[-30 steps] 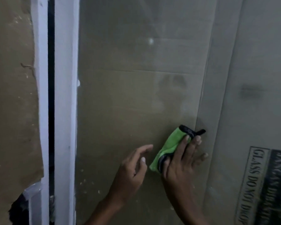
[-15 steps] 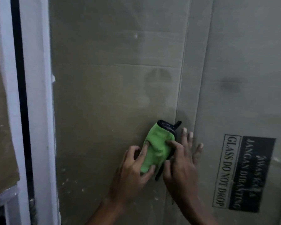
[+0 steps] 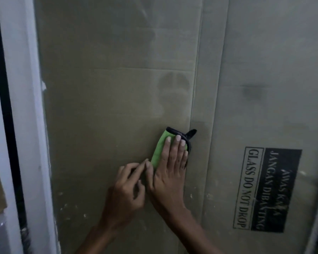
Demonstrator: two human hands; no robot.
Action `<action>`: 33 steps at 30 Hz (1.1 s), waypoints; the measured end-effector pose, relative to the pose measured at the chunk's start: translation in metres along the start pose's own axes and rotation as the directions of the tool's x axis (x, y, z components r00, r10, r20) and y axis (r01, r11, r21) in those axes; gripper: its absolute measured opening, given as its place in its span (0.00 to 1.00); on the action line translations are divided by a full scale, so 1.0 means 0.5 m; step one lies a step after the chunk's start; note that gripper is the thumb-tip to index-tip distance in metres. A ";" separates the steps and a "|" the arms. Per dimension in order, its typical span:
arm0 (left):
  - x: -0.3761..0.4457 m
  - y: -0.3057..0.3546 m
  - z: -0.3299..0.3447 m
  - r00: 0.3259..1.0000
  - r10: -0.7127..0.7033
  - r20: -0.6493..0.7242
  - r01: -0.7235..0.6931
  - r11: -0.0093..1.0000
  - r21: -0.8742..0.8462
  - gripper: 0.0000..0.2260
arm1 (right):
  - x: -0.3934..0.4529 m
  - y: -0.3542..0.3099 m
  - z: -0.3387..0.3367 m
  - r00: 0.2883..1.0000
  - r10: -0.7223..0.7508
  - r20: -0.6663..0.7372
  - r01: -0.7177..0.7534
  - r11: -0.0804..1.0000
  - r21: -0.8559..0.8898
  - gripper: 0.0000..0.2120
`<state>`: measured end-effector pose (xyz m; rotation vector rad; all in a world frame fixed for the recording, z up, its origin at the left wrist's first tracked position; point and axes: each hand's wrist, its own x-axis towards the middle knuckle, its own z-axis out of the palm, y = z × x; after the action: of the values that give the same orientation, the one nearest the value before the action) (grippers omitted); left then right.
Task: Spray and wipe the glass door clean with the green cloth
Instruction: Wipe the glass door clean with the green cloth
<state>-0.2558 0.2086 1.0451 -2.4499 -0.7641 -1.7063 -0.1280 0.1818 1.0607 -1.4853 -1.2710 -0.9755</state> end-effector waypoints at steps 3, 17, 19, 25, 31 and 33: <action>0.009 -0.005 -0.007 0.996 0.008 -0.092 -0.002 0.998 0.070 0.25 | -0.001 0.020 0.011 0.997 -0.070 -0.024 0.068 0.995 -0.078 0.35; 0.029 -0.016 0.077 0.995 0.041 -0.090 -0.007 0.936 0.353 0.28 | -0.077 0.257 -0.102 0.918 0.368 -0.145 -0.378 0.924 -0.050 0.38; 0.028 -0.014 0.085 0.993 0.040 -0.111 -0.001 0.942 0.336 0.28 | -0.087 0.241 -0.096 0.995 0.102 -0.011 -0.102 0.984 -0.144 0.37; 0.031 0.008 0.075 0.993 0.010 -0.120 0.020 0.970 0.244 0.28 | -0.122 0.432 -0.166 0.971 0.202 -0.131 -0.225 0.956 -0.189 0.34; 0.036 0.070 0.088 0.995 0.081 -0.065 -0.062 0.963 0.261 0.30 | -0.162 0.417 -0.161 0.694 0.688 -0.210 -0.668 0.725 0.168 0.36; 0.048 0.104 0.107 0.987 0.158 -0.013 -0.150 0.956 0.250 0.29 | -0.130 0.385 -0.164 0.797 0.585 -0.152 -0.576 0.811 0.105 0.36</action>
<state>-0.1810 0.1891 1.0576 -2.2428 -0.7134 -1.4925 0.0520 0.0776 0.9919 -1.5695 -0.6304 -0.6309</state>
